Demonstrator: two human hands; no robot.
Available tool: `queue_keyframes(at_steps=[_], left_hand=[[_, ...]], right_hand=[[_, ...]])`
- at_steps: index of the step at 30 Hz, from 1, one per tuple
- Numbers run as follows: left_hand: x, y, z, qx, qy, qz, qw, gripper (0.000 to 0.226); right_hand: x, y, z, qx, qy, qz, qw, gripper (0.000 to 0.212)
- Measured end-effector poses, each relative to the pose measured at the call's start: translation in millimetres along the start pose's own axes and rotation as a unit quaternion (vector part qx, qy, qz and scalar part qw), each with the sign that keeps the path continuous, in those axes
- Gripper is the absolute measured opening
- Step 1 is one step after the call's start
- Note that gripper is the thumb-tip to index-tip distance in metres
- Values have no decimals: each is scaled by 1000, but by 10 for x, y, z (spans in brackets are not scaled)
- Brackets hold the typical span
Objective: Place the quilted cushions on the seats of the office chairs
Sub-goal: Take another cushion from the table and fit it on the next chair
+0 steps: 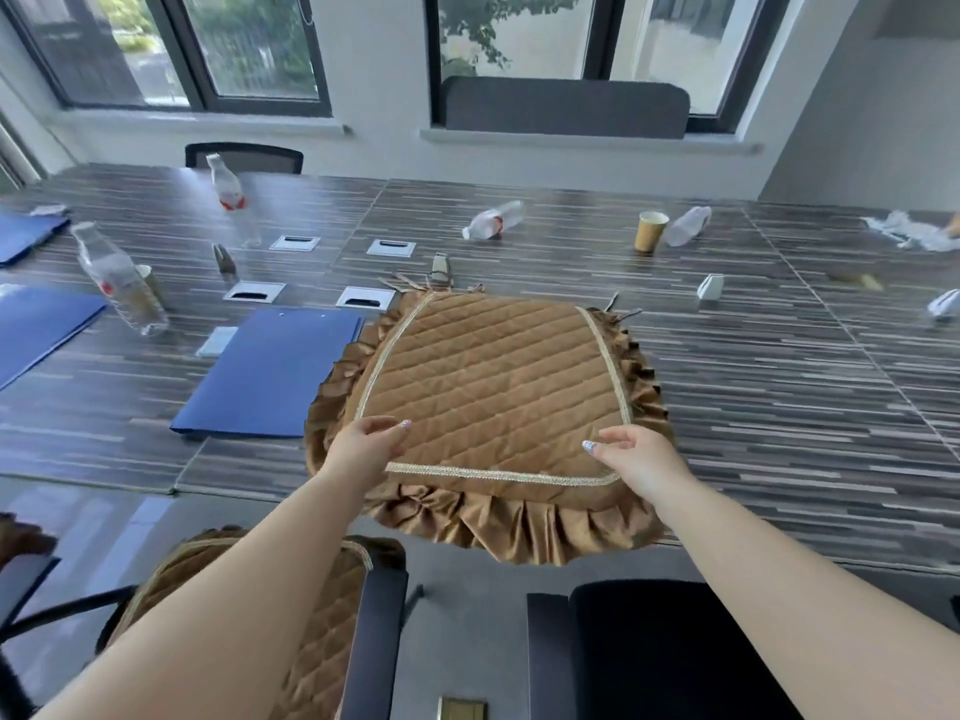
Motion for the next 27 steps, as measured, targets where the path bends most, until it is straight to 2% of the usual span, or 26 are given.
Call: queue_keyframes(at_steps=[4,9,13,17,19,22,25,27], left_hand=[[42,31,705,6,0,33,999,33],[63,-91,1394,84,30,140,986,34],[-83,-118,1861,96,38,232,967,58],[-161,-107,2086,110,19,250,962,77],[-149,-93,2180,115,11,268,957,87],[-146,-99,2236,116,9,285,952,97],[-77,-123,2193,132,14,267,955,91],[3,-144,2147,141,16,245,959,80]], right_hand=[[66,63,610,22,41,-13,999,40],[159,173,1214,41,66,-56,995,46],[253,193,1599,98,67,-168,979,53],[291,175,1769,146,83,-252,953,72],[321,185,1859,153,89,-264,948,77],[418,193,1949,149,105,-222,958,90],[463,166,1971,144,142,-207,957,114],[451,79,1950,163,172,-222,946,115]])
Point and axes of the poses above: each hand's wrist, its own z-axis towards the middle knuckle, its own y-axis out of the palm, x = y × z, the point moved 8 cm from there along z, towards the middle knuckle
